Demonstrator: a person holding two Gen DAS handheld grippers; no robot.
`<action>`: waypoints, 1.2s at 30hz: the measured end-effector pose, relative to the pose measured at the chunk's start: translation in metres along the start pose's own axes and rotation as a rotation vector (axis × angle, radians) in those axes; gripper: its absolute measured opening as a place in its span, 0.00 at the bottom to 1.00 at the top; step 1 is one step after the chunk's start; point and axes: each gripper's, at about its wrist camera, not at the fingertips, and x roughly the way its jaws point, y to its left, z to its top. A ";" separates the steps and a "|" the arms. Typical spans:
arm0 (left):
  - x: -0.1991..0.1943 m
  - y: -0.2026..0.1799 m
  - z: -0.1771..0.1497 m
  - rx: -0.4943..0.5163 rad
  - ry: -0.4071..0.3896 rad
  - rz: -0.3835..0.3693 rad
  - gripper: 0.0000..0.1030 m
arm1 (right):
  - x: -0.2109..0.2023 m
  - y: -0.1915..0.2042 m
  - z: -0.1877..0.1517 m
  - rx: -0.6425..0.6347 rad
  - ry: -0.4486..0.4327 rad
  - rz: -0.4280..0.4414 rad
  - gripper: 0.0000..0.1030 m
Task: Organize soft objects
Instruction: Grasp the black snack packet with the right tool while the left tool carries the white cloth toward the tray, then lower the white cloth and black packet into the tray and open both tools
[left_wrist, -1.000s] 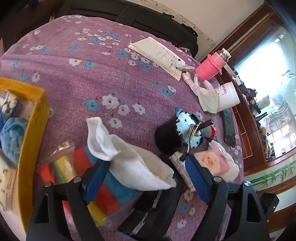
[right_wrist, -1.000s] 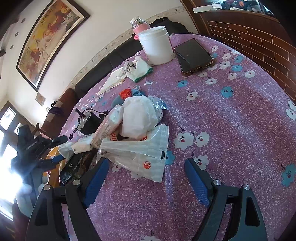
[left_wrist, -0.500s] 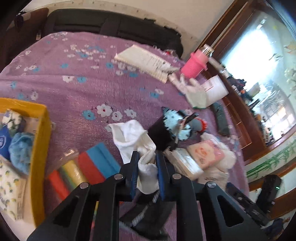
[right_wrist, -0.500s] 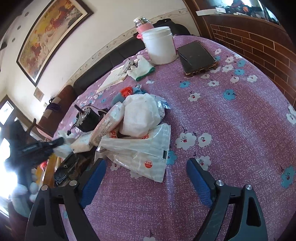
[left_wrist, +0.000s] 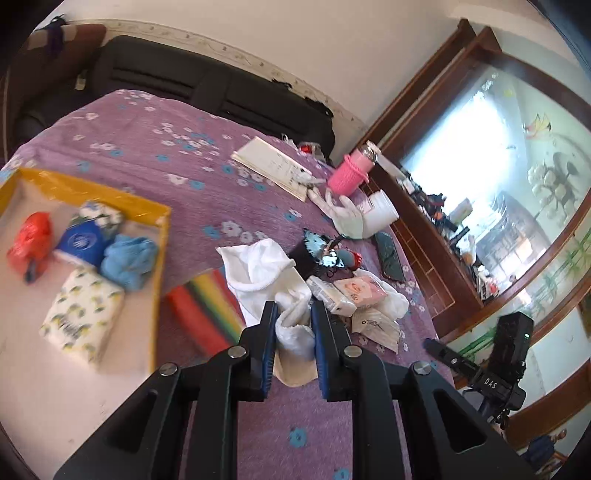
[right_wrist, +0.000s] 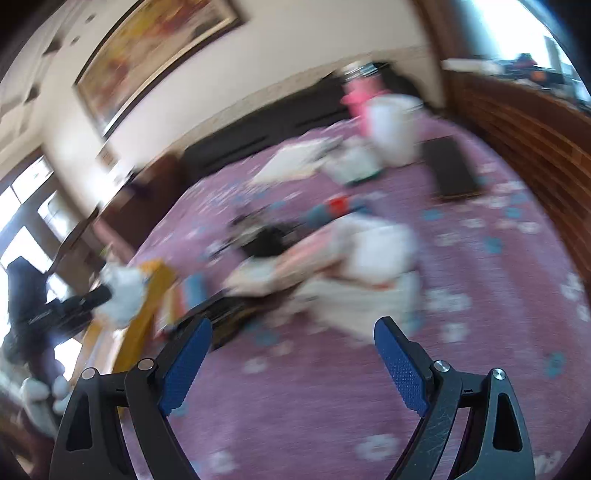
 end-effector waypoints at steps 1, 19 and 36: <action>-0.006 0.004 -0.003 -0.006 -0.012 0.002 0.17 | 0.011 0.009 -0.001 -0.004 0.036 0.030 0.90; -0.074 0.058 -0.028 -0.094 -0.107 0.043 0.17 | 0.126 0.062 -0.002 0.175 0.156 -0.070 0.42; -0.127 0.120 -0.014 -0.183 -0.159 0.207 0.17 | 0.040 0.064 -0.018 0.182 0.066 0.154 0.35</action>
